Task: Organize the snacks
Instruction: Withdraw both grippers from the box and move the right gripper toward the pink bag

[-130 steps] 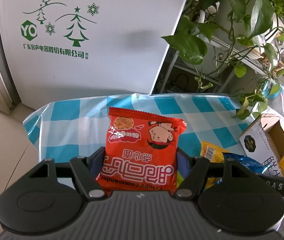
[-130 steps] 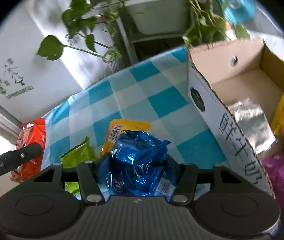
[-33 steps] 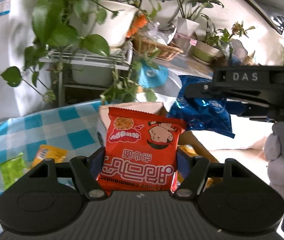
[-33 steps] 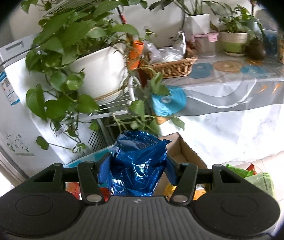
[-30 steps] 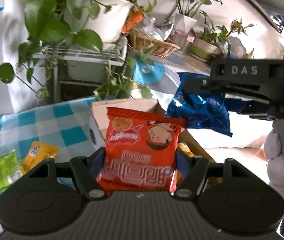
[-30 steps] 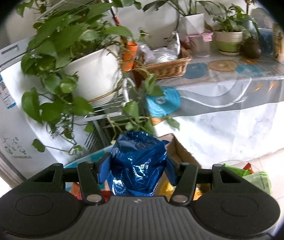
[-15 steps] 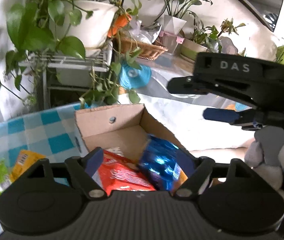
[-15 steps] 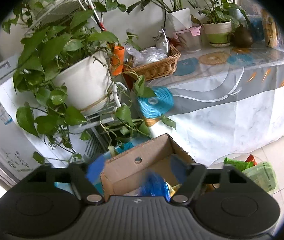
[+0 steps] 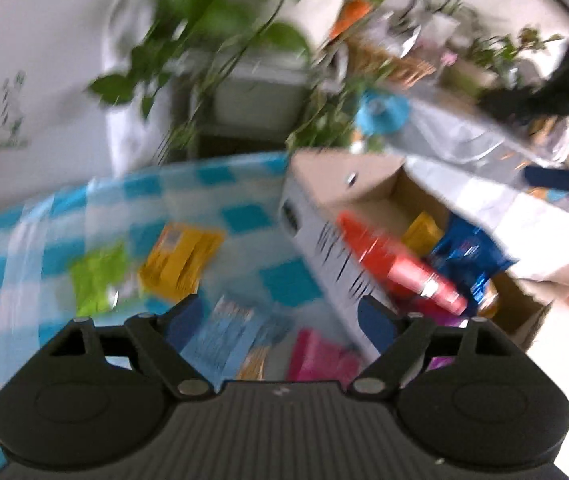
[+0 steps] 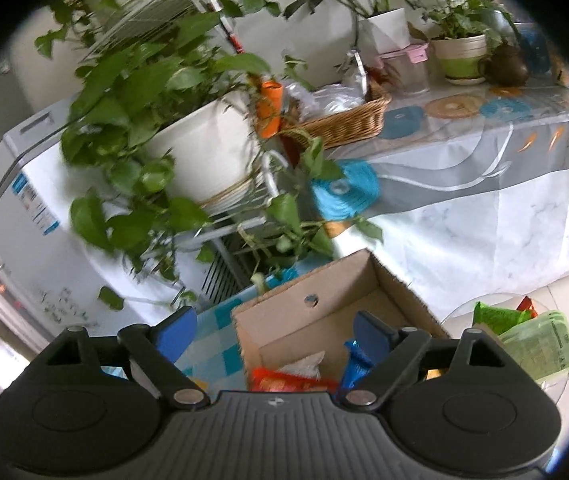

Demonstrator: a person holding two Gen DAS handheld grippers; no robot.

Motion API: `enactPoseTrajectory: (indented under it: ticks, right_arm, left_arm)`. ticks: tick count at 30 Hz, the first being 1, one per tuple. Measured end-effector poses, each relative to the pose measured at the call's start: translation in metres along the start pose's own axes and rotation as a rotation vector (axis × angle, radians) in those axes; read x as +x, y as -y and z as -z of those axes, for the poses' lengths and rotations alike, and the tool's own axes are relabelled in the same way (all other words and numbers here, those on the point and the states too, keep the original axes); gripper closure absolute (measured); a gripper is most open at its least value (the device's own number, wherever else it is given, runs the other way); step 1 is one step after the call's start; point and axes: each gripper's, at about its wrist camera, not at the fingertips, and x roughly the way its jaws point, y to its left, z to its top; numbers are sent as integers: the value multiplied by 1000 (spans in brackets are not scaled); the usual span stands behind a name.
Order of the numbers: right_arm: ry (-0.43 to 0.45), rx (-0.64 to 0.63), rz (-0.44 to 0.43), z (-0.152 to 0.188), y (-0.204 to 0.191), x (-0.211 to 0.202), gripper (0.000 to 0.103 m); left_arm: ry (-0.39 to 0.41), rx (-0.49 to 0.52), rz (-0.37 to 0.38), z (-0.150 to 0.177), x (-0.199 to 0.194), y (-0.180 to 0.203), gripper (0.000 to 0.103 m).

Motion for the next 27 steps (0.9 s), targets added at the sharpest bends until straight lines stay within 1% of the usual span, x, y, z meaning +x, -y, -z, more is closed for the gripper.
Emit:
enactPoseTrajectory:
  ticks: [3, 8, 9, 11, 13, 16, 20, 22, 23, 26, 27]
  right_arm:
    - [-14, -5, -24, 10, -7, -7, 11]
    - [-7, -1, -51, 20, -12, -24, 9]
    - [-1, -3, -64, 20, -12, -28, 7]
    - [14, -11, -75, 18, -12, -31, 7]
    - [23, -15, -66, 16, -11, -32, 7]
    - [37, 11, -56, 13, -5, -35, 7]
    - [54, 17, -59, 11, -2, -38, 7]
    - [56, 20, -59, 11, -1, -38, 7]
    - [54, 23, -57, 10, -1, -38, 7]
    - [54, 21, -59, 11, -3, -37, 7]
    - [53, 18, -60, 11, -4, -37, 7]
  left_arm:
    - [-45, -73, -48, 14, 13, -4, 19]
    - [-70, -119, -108, 21, 35, 7, 19]
    - [-67, -119, -124, 21, 38, 10, 18]
    - [-61, -119, -169, 18, 46, 16, 15]
    - [-59, -112, -197, 17, 55, 19, 15]
    - [-66, -92, -266, 19, 67, 23, 15]
    - [-68, -17, -314, 25, 76, 28, 14]
    - [-74, 12, -330, 29, 75, 27, 13]
    - [-95, 24, -343, 31, 76, 24, 11]
    - [-98, -2, -301, 40, 68, 14, 11]
    - [-99, 7, -295, 44, 65, 12, 11]
